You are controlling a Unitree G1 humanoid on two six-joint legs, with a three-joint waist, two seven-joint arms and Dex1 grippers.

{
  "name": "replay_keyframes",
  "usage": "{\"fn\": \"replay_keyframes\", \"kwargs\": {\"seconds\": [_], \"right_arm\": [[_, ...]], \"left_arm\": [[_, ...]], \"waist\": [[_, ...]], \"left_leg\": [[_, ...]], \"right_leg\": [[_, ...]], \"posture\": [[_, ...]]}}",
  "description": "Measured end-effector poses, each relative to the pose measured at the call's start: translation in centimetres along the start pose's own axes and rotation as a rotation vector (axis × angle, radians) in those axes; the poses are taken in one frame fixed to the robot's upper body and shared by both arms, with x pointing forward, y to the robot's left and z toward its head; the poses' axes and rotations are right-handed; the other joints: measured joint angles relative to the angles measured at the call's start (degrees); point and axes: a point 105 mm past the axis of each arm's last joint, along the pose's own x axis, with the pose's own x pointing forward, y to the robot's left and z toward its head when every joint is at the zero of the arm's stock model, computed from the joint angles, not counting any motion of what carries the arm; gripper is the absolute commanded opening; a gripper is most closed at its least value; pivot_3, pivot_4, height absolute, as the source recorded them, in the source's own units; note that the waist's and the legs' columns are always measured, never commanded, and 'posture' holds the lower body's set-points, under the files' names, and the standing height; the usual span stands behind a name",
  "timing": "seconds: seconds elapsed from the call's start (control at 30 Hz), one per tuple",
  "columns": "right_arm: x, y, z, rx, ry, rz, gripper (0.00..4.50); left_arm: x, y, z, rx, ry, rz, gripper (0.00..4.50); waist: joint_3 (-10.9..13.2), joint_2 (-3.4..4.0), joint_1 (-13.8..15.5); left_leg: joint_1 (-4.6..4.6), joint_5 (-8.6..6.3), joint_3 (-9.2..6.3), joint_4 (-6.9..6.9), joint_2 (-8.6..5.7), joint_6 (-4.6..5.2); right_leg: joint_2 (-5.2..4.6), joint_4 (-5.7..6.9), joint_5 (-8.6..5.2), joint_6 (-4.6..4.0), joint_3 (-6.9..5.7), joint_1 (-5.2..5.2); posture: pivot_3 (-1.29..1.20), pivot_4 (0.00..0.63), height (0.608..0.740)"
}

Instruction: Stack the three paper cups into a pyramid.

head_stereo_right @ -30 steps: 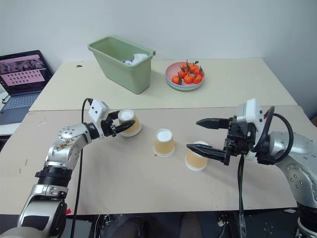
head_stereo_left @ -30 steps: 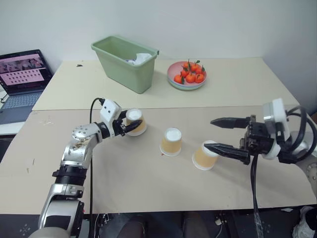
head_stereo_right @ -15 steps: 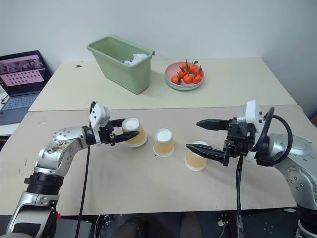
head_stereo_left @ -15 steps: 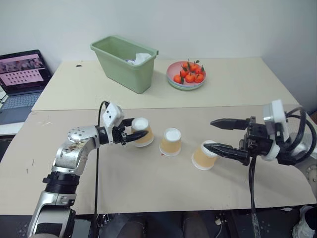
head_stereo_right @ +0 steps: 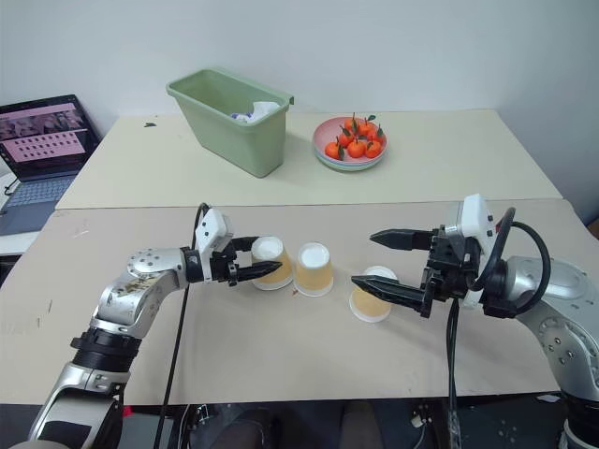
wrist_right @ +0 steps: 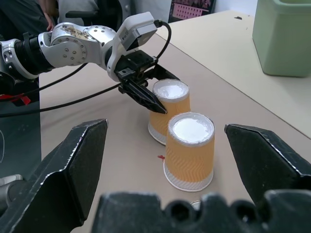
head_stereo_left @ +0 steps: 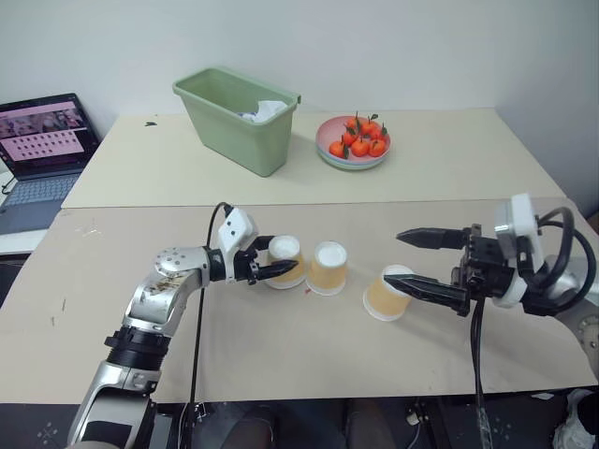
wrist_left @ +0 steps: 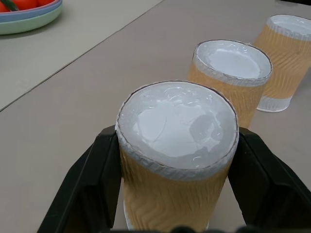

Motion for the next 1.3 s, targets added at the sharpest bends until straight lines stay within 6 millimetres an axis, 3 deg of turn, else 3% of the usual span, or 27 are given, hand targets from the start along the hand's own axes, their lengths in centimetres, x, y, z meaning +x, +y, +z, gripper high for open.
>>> {"fn": "replay_keyframes", "kwargs": {"seconds": [0.13, 0.37, 0.5, 0.67, 0.73, 0.8, 0.87, 0.97, 1.07, 1.13, 1.3], "right_arm": [[0.0, 0.0, -0.1, 0.002, 0.001, -0.005, 4.50], [-0.1, -0.1, -0.2, 0.009, 0.004, -0.004, 4.50], [-0.4, -0.4, -0.5, 0.023, 0.009, -0.014, 4.50], [-1.2, -1.9, -1.2, 0.018, 0.044, -0.075, 4.50], [-2.1, -3.1, -2.1, -0.001, 0.095, -0.143, 4.50], [-3.2, -3.8, -3.7, 0.005, 0.163, -0.203, 4.50], [-4.1, -3.8, -5.3, 0.037, 0.211, -0.237, 4.50], [-5.7, -3.4, -6.7, 0.079, 0.252, -0.279, 4.50], [-6.3, -2.6, -7.7, 0.079, 0.295, -0.280, 4.50], [-6.1, -2.0, -8.3, 0.084, 0.311, -0.263, 4.50], [-4.9, -1.4, -9.3, 0.105, 0.292, -0.242, 4.50]], "left_arm": [[0.0, 0.0, -0.4, -0.010, 0.011, -0.011, 4.42], [-0.5, 0.4, 0.7, 0.026, -0.013, 0.024, 4.42], [-1.9, 0.5, 4.6, 0.068, -0.120, 0.059, 4.42], [-4.1, -0.5, 12.1, 0.038, -0.323, 0.044, 4.42], [-5.4, -1.1, 13.3, 0.051, -0.330, 0.037, 4.42], [-6.1, -1.7, 12.1, 0.037, -0.276, 0.041, 4.42], [-6.5, -2.3, 9.7, -0.003, -0.198, 0.034, 4.42], [-6.4, -4.5, 6.7, -0.024, -0.074, -0.047, 4.42], [-5.9, -6.0, 6.7, 0.031, -0.049, -0.118, 4.42], [-5.8, -6.2, 6.8, 0.047, -0.051, -0.133, 4.42], [-5.2, -5.9, 7.5, 0.092, -0.061, -0.155, 4.42]], "waist": [[0.00, 0.00, 0.02], [0.00, 0.00, 0.01], [0.01, -0.01, -0.02], [0.01, -0.01, -0.07], [0.00, 0.01, -0.41], [-0.01, 0.02, -0.66], [0.00, 0.03, -0.74], [0.00, 0.02, -0.47], [0.00, 0.01, 0.17], [0.00, 0.01, 0.21], [0.00, 0.02, -0.32]], "left_leg": [[0.00, 0.00, 0.00, 0.00, 0.00, 0.00], [0.00, 0.00, 0.00, 0.00, 0.00, 0.00], [-0.01, 0.00, 0.00, 0.00, 0.01, 0.00], [-0.01, -0.01, -0.01, 0.03, 0.00, 0.01], [0.03, 0.00, 0.00, -0.01, 0.00, 0.00], [0.09, 0.00, 0.01, -0.07, 0.00, -0.01], [0.08, 0.00, 0.04, -0.07, 0.00, -0.01], [0.05, 0.00, 0.05, -0.03, -0.01, 0.00], [0.13, -0.02, 0.05, -0.04, 0.01, 0.02], [0.26, -0.02, 0.07, -0.05, 0.03, 0.02], [0.32, -0.02, 0.15, -0.06, 0.03, 0.02]], "right_leg": [[0.00, 0.00, 0.00, 0.00, 0.00, 0.01], [0.00, -0.01, 0.00, 0.00, 0.00, 0.00], [0.00, 0.00, 0.00, 0.01, 0.00, -0.01], [0.00, 0.00, -0.02, 0.03, 0.00, 0.00], [0.00, 0.01, -0.03, 0.04, 0.01, 0.00], [0.01, 0.01, -0.03, 0.03, 0.03, 0.00], [0.02, 0.01, -0.03, 0.02, 0.06, -0.02], [0.01, 0.02, -0.03, 0.02, 0.08, 0.02], [0.02, 0.01, -0.06, 0.07, 0.07, 0.14], [0.03, 0.02, -0.29, 0.43, 0.07, 0.25], [0.03, 0.01, -0.28, 0.41, 0.17, 0.28]], "posture": [[0.00, 0.150, 0.726], [0.00, 0.150, 0.726], [0.00, 0.150, 0.726], [0.00, 0.150, 0.726], [0.00, 0.150, 0.726], [0.00, 0.150, 0.726], [0.00, 0.150, 0.726], [0.00, 0.150, 0.726], [0.00, 0.150, 0.726], [0.00, 0.150, 0.726], [0.00, 0.150, 0.726]]}}
